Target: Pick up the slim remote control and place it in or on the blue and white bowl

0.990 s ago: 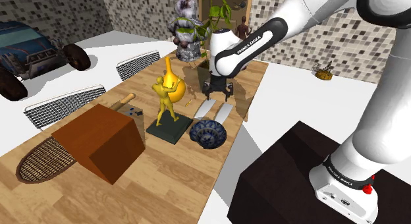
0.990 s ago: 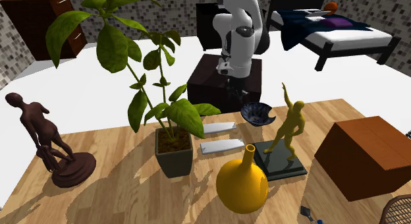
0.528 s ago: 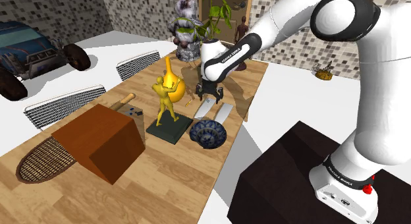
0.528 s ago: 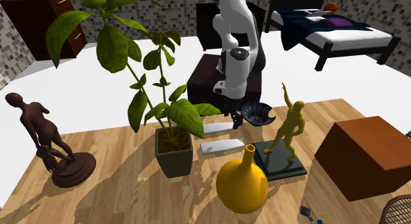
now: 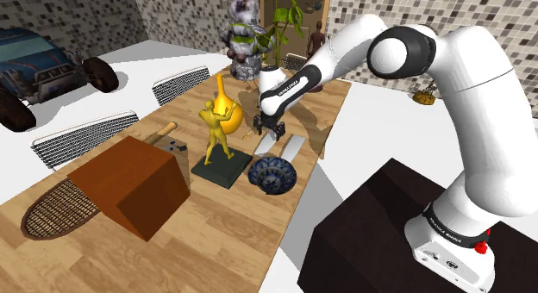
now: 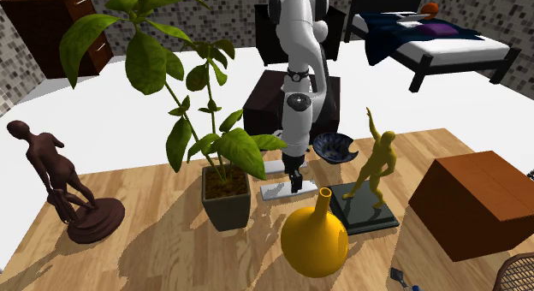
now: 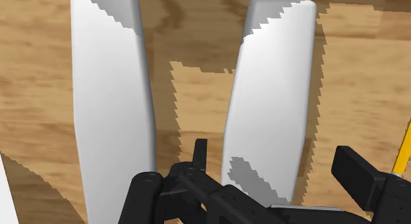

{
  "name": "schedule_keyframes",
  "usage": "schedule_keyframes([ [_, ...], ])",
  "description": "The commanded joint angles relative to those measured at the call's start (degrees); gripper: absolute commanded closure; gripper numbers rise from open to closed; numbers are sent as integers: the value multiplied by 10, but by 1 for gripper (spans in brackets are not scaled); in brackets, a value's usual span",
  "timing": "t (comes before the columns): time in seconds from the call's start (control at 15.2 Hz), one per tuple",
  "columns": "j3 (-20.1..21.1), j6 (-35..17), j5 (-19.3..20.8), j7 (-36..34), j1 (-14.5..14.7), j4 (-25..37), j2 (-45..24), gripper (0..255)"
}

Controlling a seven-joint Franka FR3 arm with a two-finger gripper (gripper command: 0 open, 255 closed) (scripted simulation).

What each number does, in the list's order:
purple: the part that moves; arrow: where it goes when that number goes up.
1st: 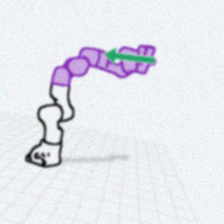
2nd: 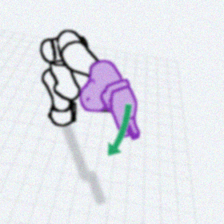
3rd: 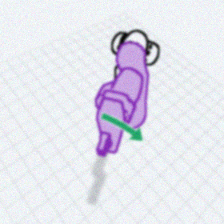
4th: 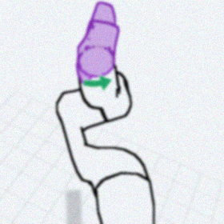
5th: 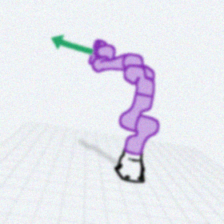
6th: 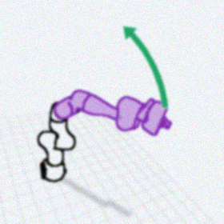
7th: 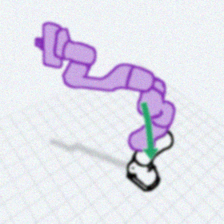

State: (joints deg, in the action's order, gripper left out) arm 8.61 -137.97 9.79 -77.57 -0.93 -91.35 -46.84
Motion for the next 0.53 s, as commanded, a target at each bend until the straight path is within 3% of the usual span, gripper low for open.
schedule_keyframes([
  [0.0,-2,-4,1,-3,3,14,-17,0],
  [0.46,-6,-20,4,-5,5,26,-46,0],
])
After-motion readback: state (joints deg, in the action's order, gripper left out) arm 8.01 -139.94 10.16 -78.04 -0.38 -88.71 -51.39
